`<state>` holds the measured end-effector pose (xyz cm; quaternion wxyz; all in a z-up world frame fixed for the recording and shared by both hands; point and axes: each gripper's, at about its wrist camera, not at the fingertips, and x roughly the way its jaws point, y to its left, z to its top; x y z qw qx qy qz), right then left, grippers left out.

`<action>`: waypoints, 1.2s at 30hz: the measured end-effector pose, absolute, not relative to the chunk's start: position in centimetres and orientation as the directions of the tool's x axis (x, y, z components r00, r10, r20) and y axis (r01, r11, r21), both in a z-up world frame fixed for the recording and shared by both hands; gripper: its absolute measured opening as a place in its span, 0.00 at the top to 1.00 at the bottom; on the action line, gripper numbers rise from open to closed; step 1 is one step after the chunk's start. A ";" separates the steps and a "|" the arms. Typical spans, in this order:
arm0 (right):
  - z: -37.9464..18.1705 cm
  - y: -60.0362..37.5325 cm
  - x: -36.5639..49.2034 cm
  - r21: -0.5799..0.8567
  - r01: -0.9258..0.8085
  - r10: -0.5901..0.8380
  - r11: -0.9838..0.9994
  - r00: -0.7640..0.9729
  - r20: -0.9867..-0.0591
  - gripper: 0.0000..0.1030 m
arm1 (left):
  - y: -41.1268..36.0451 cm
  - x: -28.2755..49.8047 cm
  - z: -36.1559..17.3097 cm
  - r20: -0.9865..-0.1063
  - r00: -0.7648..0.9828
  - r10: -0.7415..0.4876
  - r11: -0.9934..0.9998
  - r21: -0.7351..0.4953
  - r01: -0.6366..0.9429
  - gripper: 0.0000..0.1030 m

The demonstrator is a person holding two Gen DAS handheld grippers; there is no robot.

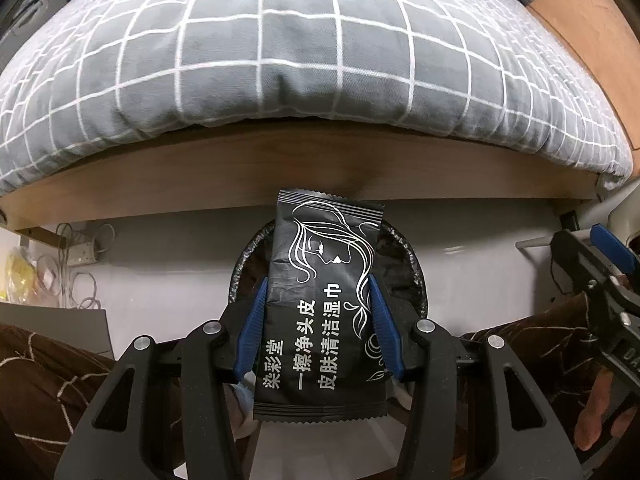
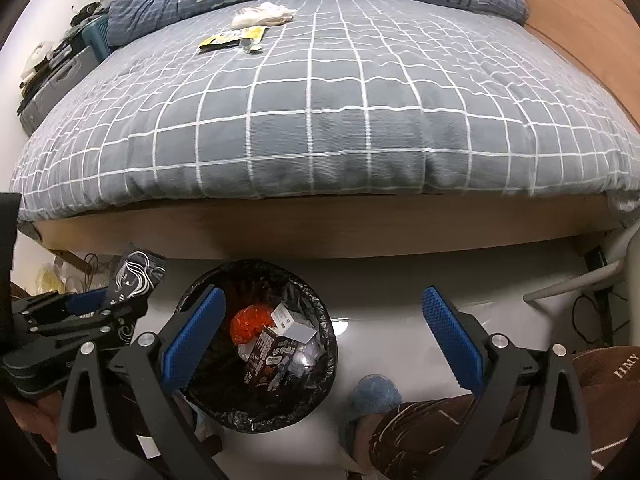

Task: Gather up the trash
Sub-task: 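Open the right tool over the bin while the left tool releases the black packet, then move both open tools back over the remaining trash on the bed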

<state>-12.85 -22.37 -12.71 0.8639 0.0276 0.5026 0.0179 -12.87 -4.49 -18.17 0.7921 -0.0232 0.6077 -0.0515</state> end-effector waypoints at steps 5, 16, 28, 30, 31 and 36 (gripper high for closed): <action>-12.9 -21.9 -12.7 0.064 -0.018 0.065 0.998 0.484 -0.873 0.08 | -4.7 -12.6 -18.4 -0.963 0.255 -0.087 0.996 -0.076 0.053 0.49; -12.9 -21.7 -12.5 0.066 -0.019 0.067 0.998 0.484 -0.872 0.08 | -5.0 -12.8 -18.5 -0.956 0.279 -0.088 0.995 -0.071 0.071 0.33; -12.1 -21.5 -12.3 0.061 -0.026 0.066 0.998 0.513 -0.856 0.08 | -4.3 -12.8 -15.9 -0.935 0.345 -0.077 0.997 -0.060 0.058 0.10; -11.6 -21.4 -12.3 0.055 -0.032 0.063 0.998 0.528 -0.847 0.08 | -3.9 -12.6 -14.8 -0.924 0.375 -0.069 0.997 -0.054 0.050 0.07; -11.3 -21.3 -12.2 0.047 -0.034 0.058 0.998 0.539 -0.840 0.08 | -3.7 -12.5 -14.3 -0.921 0.385 -0.068 0.997 -0.054 0.045 0.06; -8.9 -20.8 -11.4 -0.001 -0.069 0.040 0.998 0.590 -0.806 0.08 | -2.2 -11.3 -11.8 -0.906 0.419 -0.056 0.998 -0.050 0.026 0.06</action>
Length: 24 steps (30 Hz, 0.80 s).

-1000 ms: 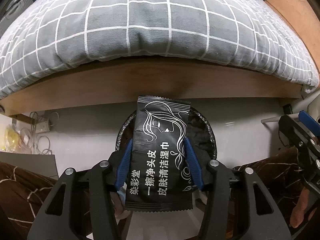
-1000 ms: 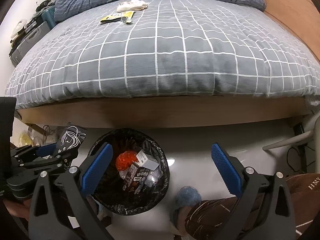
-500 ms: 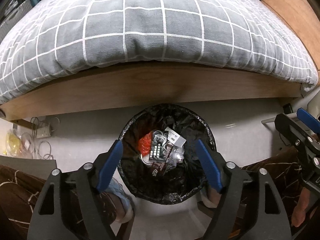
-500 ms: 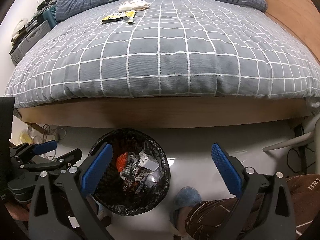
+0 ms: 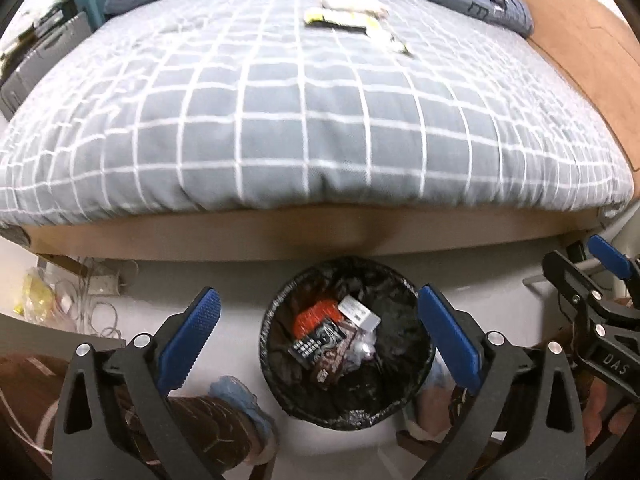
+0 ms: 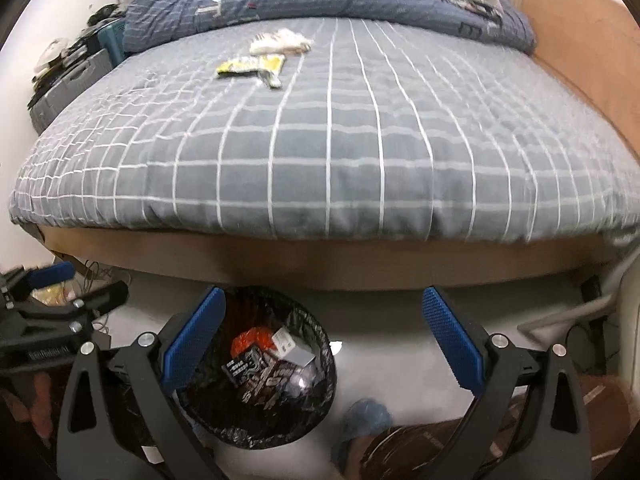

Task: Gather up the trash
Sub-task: 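Move both open tools back over the remaining trash on the bed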

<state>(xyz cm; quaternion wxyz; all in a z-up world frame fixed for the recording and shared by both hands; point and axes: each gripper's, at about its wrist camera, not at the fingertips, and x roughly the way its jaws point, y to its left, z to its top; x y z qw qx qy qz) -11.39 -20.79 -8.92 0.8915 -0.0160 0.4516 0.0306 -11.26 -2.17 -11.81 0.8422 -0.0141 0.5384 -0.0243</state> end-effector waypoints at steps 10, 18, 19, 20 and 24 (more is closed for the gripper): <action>-3.7 -22.1 -5.3 -0.018 -0.062 0.028 0.998 0.666 -0.746 0.08 | -1.3 -5.7 -7.5 -0.875 0.482 -0.034 0.999 -0.037 0.004 0.06; 0.6 -22.5 1.0 -0.063 -0.077 0.019 0.995 0.766 -0.642 0.08 | -3.4 1.3 -3.7 -0.827 0.562 -0.015 1.000 -0.016 0.003 0.06; 0.9 -22.6 1.7 -0.063 -0.076 0.018 0.995 0.770 -0.638 0.08 | -3.7 2.2 -3.4 -0.824 0.567 -0.018 1.000 -0.020 0.003 0.06; 1.1 -22.7 2.6 -0.063 -0.075 0.018 0.995 0.773 -0.634 0.08 | -3.9 3.0 -3.2 -0.821 0.571 -0.020 1.000 -0.023 0.003 0.06; 1.2 -23.3 6.1 -0.060 -0.066 0.013 0.996 0.775 -0.631 0.08 | -5.1 7.4 -3.2 -0.821 0.570 -0.023 1.000 -0.022 0.009 0.06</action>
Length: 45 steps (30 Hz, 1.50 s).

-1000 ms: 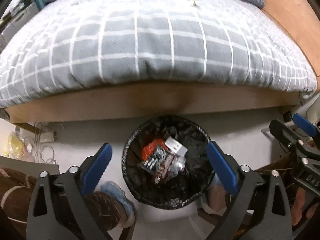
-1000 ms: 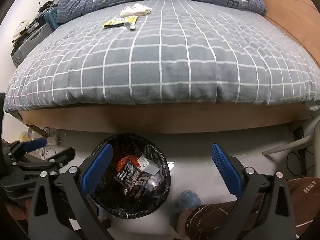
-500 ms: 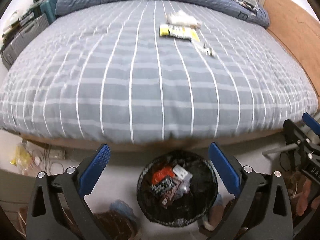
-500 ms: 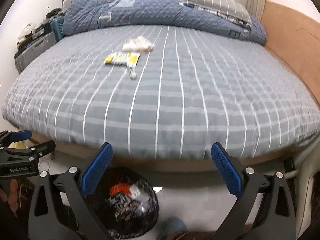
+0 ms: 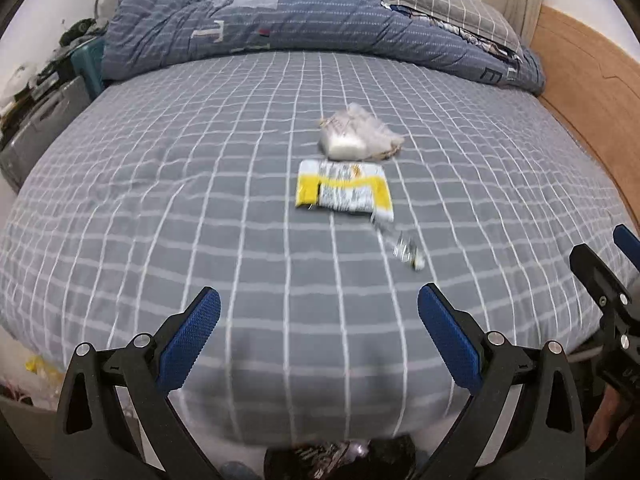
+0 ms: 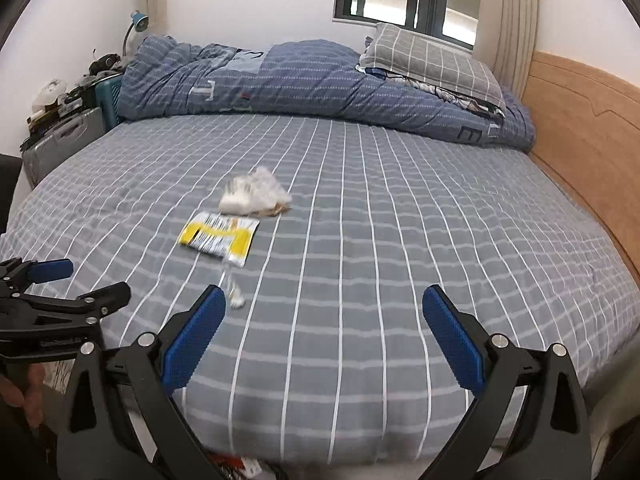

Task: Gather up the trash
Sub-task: 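Move both open tools back over the remaining trash on the bed, then grasp the yellow-white tube with the left tool while the right tool grasps the white cotton-pad bag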

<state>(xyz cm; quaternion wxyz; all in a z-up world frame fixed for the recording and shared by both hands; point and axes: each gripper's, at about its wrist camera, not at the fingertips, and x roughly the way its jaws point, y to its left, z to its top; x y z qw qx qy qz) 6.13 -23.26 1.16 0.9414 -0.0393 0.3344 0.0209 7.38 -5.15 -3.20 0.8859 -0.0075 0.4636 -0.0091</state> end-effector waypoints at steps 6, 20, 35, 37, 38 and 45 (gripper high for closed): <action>-0.1 -24.8 11.8 -0.042 -0.040 0.003 0.998 0.759 -0.651 0.08 | -6.2 13.5 -5.3 -0.845 0.533 -0.035 0.999 -0.032 0.014 0.06; -4.9 -27.1 20.0 0.068 -0.003 0.051 0.998 0.693 -0.719 0.08 | -8.2 23.6 -12.0 -0.885 0.462 -0.062 0.998 -0.057 0.024 0.06; -6.2 -26.9 21.3 0.035 -0.009 0.032 0.999 0.674 -0.738 0.08 | -9.0 24.8 -13.9 -0.882 0.472 0.002 1.000 0.012 0.018 0.45; -6.1 -26.7 21.3 0.035 -0.015 0.036 0.999 0.676 -0.736 0.08 | -8.1 25.0 -13.8 -0.883 0.470 -0.009 1.000 -0.005 0.010 0.57; -6.1 -26.5 21.3 0.032 -0.017 0.036 0.999 0.676 -0.736 0.08 | -7.6 25.0 -13.7 -0.883 0.469 -0.016 1.000 -0.015 0.006 0.65; -6.1 -25.5 21.5 0.031 -0.031 0.044 0.999 0.676 -0.736 0.08 | -5.9 23.6 -11.8 -0.872 0.489 -0.031 1.000 -0.027 0.015 0.80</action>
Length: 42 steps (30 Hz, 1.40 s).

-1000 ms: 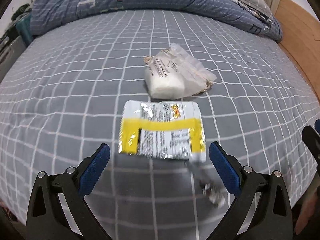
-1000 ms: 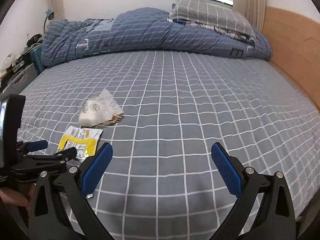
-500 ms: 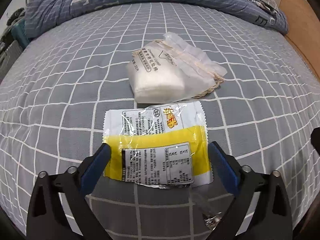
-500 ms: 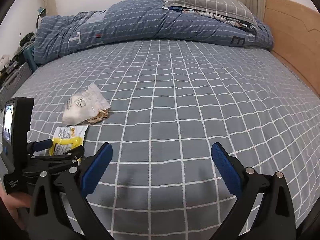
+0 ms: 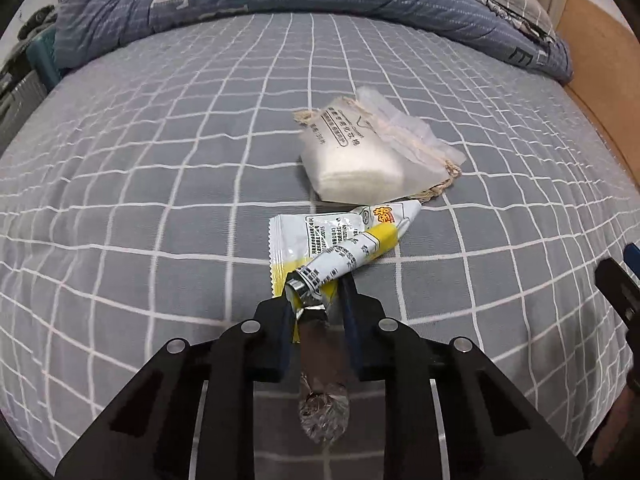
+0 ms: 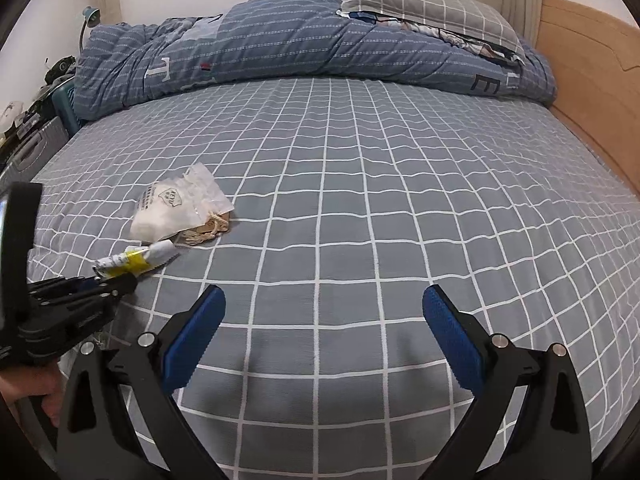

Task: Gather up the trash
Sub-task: 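Grasp the yellow-white tube with the left tool while the right tool grasps the white cotton-pad bag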

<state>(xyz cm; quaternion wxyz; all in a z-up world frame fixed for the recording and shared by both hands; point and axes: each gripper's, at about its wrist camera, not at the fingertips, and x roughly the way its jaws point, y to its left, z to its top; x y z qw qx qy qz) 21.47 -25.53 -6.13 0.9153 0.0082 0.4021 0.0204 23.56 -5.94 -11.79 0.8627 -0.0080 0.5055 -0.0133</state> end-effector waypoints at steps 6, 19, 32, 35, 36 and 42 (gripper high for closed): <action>-6.0 -23.4 22.1 0.057 -0.051 0.076 0.997 0.678 -0.731 0.08 | -3.7 21.5 -9.5 -0.858 0.513 -0.011 1.000 -0.011 0.002 0.80; -6.4 -14.5 22.5 0.086 -0.133 0.154 0.987 0.671 -0.725 0.08 | 5.1 19.6 -8.3 -0.848 0.528 0.035 0.996 -0.015 -0.091 0.80; -7.5 -7.6 29.4 -0.003 -0.160 0.104 0.987 0.655 -0.748 0.10 | 11.2 17.9 -7.6 -0.836 0.546 0.053 0.991 -0.026 -0.135 0.80; -8.5 -7.4 30.6 -0.006 -0.151 0.090 0.989 0.624 -0.776 0.15 | 11.8 17.8 -7.3 -0.834 0.549 0.049 0.990 -0.032 -0.138 0.80; -9.0 -7.4 31.0 -0.002 -0.145 0.087 0.989 0.610 -0.787 0.17 | 11.8 17.8 -7.3 -0.834 0.549 0.049 0.990 -0.033 -0.137 0.80; -11.9 -8.1 32.0 -0.005 -0.097 0.049 0.995 0.538 -0.842 0.40 | 11.7 17.9 -7.2 -0.835 0.549 0.046 0.990 -0.035 -0.137 0.80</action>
